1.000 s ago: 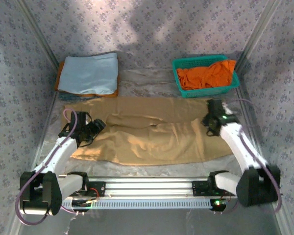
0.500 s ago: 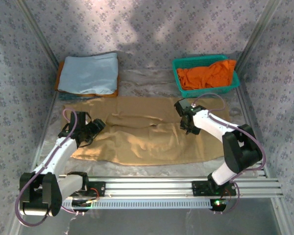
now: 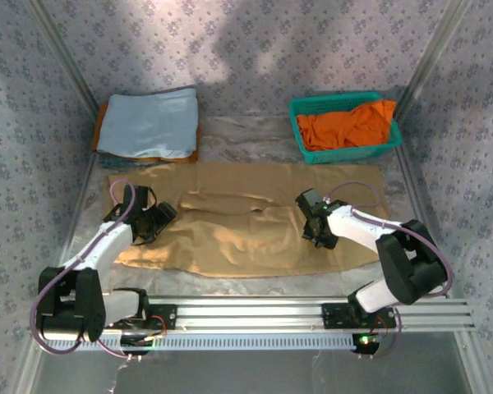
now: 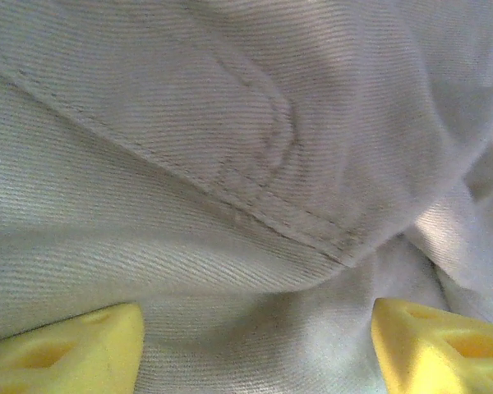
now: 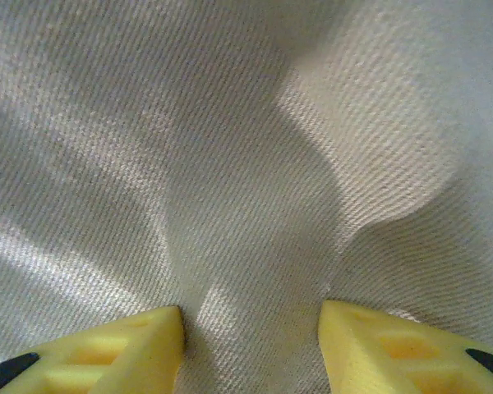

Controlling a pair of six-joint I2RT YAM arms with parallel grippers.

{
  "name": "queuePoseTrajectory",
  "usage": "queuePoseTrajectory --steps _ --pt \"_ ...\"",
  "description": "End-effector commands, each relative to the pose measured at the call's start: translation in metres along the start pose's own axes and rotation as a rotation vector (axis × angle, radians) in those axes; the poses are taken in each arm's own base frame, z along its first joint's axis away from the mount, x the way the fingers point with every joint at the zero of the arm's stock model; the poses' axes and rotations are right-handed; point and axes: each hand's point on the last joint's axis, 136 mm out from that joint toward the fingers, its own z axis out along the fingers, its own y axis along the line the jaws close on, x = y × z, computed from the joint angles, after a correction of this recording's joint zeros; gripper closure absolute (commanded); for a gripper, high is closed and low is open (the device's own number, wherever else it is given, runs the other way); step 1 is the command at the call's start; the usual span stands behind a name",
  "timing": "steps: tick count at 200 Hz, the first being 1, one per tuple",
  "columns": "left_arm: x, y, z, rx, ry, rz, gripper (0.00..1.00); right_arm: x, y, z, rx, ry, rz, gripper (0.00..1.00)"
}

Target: Fold and stack the trousers

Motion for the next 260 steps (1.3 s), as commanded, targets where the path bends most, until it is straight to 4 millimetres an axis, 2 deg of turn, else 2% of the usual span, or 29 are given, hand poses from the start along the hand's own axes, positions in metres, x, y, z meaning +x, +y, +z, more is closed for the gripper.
queuePoseTrajectory --steps 1,37,76,95,107,123,138,156,177,191,217,260 --pt "-0.005 0.016 0.005 -0.056 -0.037 -0.037 0.26 0.043 -0.024 0.023 0.019 0.153 0.110 0.49" --pt "-0.014 0.022 0.002 -0.062 -0.062 -0.062 0.25 0.067 -0.046 0.022 -0.004 0.222 0.255 0.49" --pt "-0.037 0.011 -0.009 -0.017 -0.103 -0.080 0.25 0.065 -0.057 0.005 0.023 0.206 0.307 0.51" --pt "-0.044 0.004 -0.010 0.015 -0.115 -0.098 0.25 0.069 -0.051 -0.003 0.024 0.257 0.276 0.55" --pt "-0.045 -0.004 -0.011 0.050 -0.107 -0.095 0.25 0.060 -0.048 -0.016 0.036 0.211 0.221 0.57" --pt "-0.044 -0.012 -0.012 0.076 -0.092 -0.080 0.25 0.033 -0.032 -0.035 -0.010 0.111 0.149 0.57" --pt "-0.043 -0.014 -0.013 0.084 -0.086 -0.070 0.25 0.007 -0.004 -0.043 -0.065 0.057 0.098 0.57" --pt "-0.042 -0.016 -0.012 0.094 -0.077 -0.076 0.25 -0.007 0.031 -0.035 -0.085 0.054 0.047 0.62" --pt "-0.041 -0.017 -0.013 0.095 -0.074 -0.077 0.25 -0.015 0.046 -0.020 -0.028 0.041 0.018 0.70" --pt "-0.040 -0.015 -0.012 0.090 -0.077 -0.081 0.25 -0.009 0.042 -0.009 0.008 0.054 0.029 0.70" --pt "-0.039 -0.013 -0.011 0.090 -0.079 -0.087 0.25 0.016 0.022 0.010 0.029 0.120 0.070 0.69" --pt "-0.037 -0.012 -0.010 0.101 -0.079 -0.096 0.24 0.070 -0.022 0.014 0.079 0.225 0.148 0.59"
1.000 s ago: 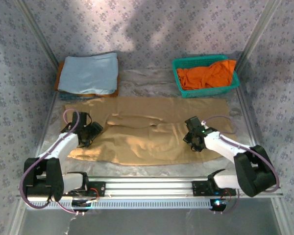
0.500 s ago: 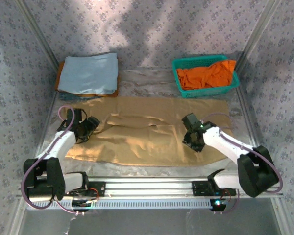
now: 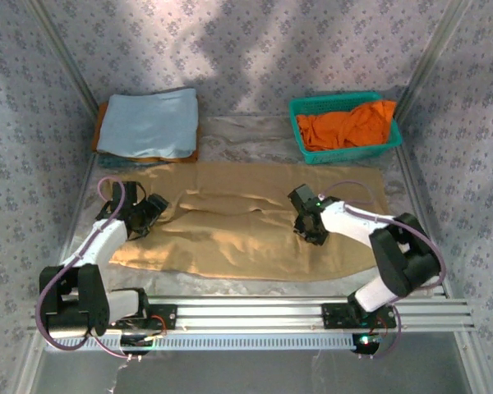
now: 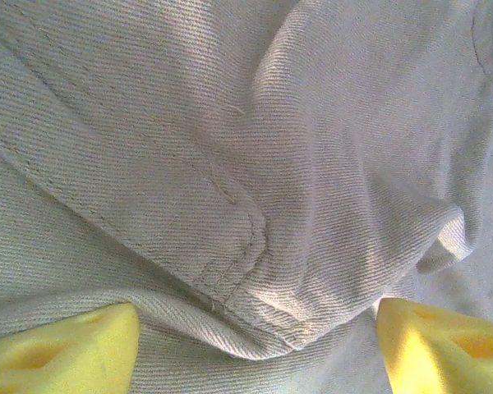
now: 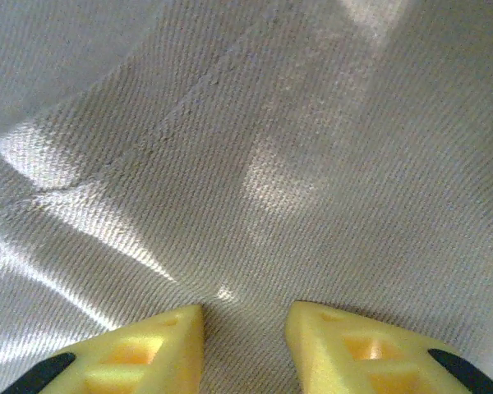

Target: Fold and stack the trousers

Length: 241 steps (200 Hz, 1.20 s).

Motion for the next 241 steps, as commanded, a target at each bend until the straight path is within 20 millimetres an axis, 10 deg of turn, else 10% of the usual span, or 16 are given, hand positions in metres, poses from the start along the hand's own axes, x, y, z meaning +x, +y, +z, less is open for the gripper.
queuePoseTrajectory --steps 1,48,77,119,135,150,192,241 --pt "0.000 -0.007 -0.002 0.040 -0.005 -0.007 0.24 0.054 -0.065 0.013 0.178 0.163 0.053 0.59" --pt "0.002 -0.006 -0.001 0.052 -0.004 -0.015 0.24 0.055 -0.076 -0.011 0.162 0.167 0.056 0.50" --pt "-0.001 -0.009 -0.003 0.053 -0.010 -0.013 0.24 -0.003 -0.050 -0.044 0.078 0.072 -0.012 0.46" --pt "-0.001 -0.010 -0.003 0.062 -0.009 -0.021 0.24 -0.076 -0.082 -0.063 0.038 -0.022 0.203 0.43" --pt "0.000 -0.010 -0.001 0.073 -0.006 -0.029 0.24 -0.095 -0.102 -0.053 0.031 -0.026 0.325 0.54" --pt "0.000 -0.009 0.001 0.067 -0.002 -0.026 0.24 -0.110 -0.120 -0.041 0.028 -0.050 0.429 0.91" --pt "0.001 -0.011 0.006 0.076 0.012 -0.034 0.24 -0.115 -0.145 -0.009 0.047 0.000 0.587 1.00" --pt "-0.003 -0.012 0.007 0.104 0.014 -0.068 0.24 -0.073 -0.191 0.009 0.099 0.177 0.776 1.00"
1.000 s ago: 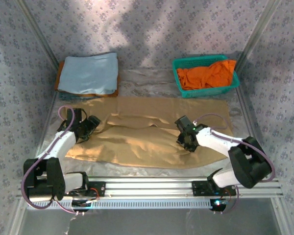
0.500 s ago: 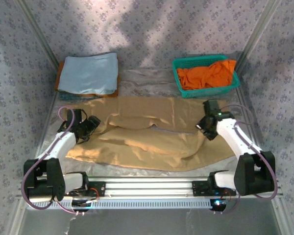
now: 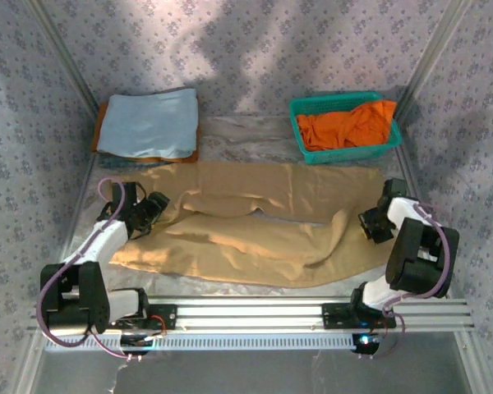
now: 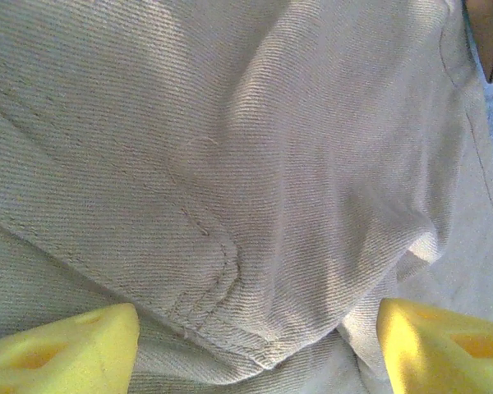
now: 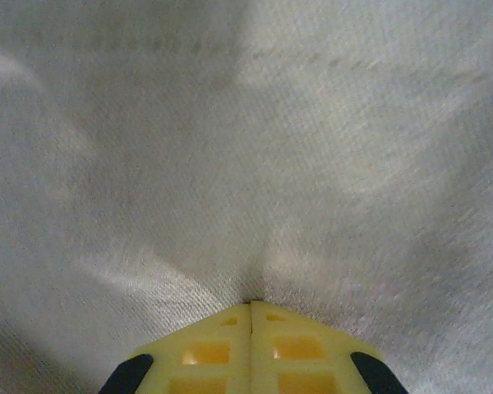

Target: Fold and stack the trousers

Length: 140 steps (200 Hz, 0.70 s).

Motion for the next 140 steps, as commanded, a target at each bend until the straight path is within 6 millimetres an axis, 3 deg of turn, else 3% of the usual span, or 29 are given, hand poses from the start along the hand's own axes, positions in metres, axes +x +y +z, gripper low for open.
queuePoseTrajectory --steps 1,38,91,113,129,140 --pt "-0.002 -0.002 0.002 0.032 0.003 -0.028 0.24 0.014 -0.044 0.012 0.096 0.105 0.098 1.00" --pt "-0.005 0.002 0.003 0.045 0.000 -0.058 0.24 0.016 -0.083 0.003 0.101 0.131 0.219 1.00" --pt "-0.010 0.004 0.004 0.067 0.003 -0.093 0.24 0.003 -0.104 -0.026 0.111 0.025 0.285 1.00" --pt "-0.009 0.004 0.004 0.070 0.014 -0.093 0.24 -0.008 -0.087 -0.034 0.057 0.001 0.224 1.00" --pt "-0.007 0.005 0.002 0.069 0.018 -0.087 0.24 -0.009 -0.057 -0.046 0.021 -0.021 0.116 1.00" --pt "-0.008 0.004 0.000 0.069 0.011 -0.083 0.24 -0.004 -0.024 -0.058 -0.018 -0.065 -0.003 1.00"
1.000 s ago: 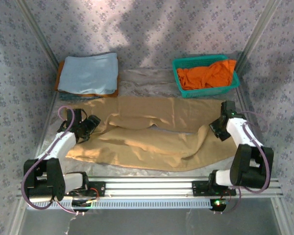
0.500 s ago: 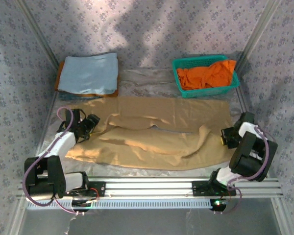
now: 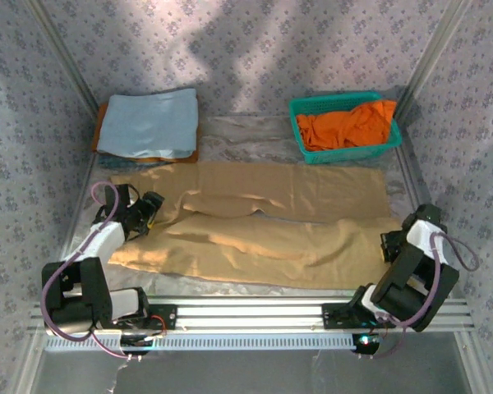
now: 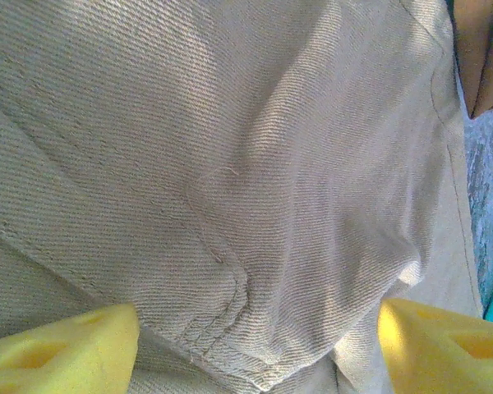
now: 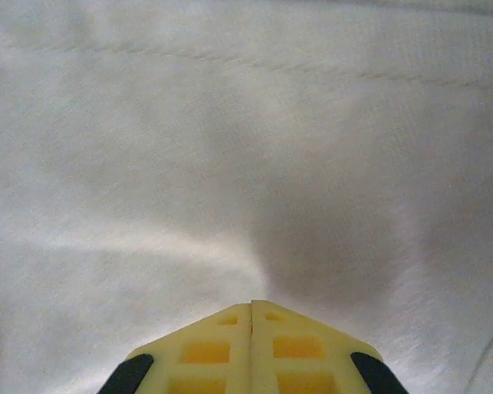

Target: Fold and stack the trousers

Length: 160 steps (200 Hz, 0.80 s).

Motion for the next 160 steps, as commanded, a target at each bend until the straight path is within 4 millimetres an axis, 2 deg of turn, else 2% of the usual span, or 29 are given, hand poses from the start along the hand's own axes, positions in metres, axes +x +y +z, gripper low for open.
queuePoseTrajectory --steps 1,17,29,41,50,54,69,77,87,104,132,150,153,160 --pt "0.001 -0.001 -0.002 0.016 0.006 0.003 0.24 0.011 0.051 -0.029 -0.074 -0.066 -0.201 1.00" --pt "-0.003 -0.007 -0.005 0.026 -0.007 0.009 0.24 0.044 0.106 -0.039 -0.156 -0.080 -0.384 1.00" --pt "-0.007 -0.017 -0.006 0.041 -0.007 0.024 0.24 0.068 0.141 -0.039 -0.149 -0.091 -0.508 1.00" --pt "-0.015 -0.023 -0.004 0.024 -0.015 0.033 0.24 0.091 0.173 -0.031 -0.118 -0.095 -0.622 1.00" --pt "-0.021 -0.026 -0.002 0.004 -0.013 0.025 0.24 0.105 0.187 -0.018 -0.066 -0.086 -0.683 1.00" --pt "-0.025 -0.027 -0.001 0.000 -0.014 0.019 0.24 0.109 0.202 -0.019 -0.074 -0.093 -0.700 1.00" --pt "-0.037 -0.028 0.004 -0.024 -0.046 0.009 0.24 0.120 0.221 0.004 -0.034 -0.066 -0.724 1.00" --pt "-0.045 -0.027 0.008 -0.042 -0.071 0.005 0.24 0.123 0.224 0.016 -0.021 -0.035 -0.707 1.00" --pt "-0.051 -0.023 0.015 -0.065 -0.077 -0.007 0.24 0.123 0.219 0.029 0.012 0.018 -0.672 1.00" --pt "-0.060 -0.019 0.025 -0.068 -0.082 -0.049 0.24 0.108 0.212 0.043 -0.021 0.050 -0.602 1.00" --pt "-0.070 0.004 0.044 -0.132 -0.082 -0.115 0.25 0.078 0.193 0.056 -0.016 0.093 -0.519 1.00" --pt "-0.080 0.007 0.053 -0.108 -0.081 -0.151 0.25 0.060 0.190 0.053 -0.036 0.077 -0.496 1.00" --pt "-0.083 0.006 0.054 -0.109 -0.084 -0.147 0.26 0.061 0.180 0.059 -0.016 0.087 -0.494 1.00" --pt "-0.088 0.003 0.055 -0.105 -0.080 -0.134 0.26 0.058 0.179 0.058 -0.024 0.090 -0.494 1.00"
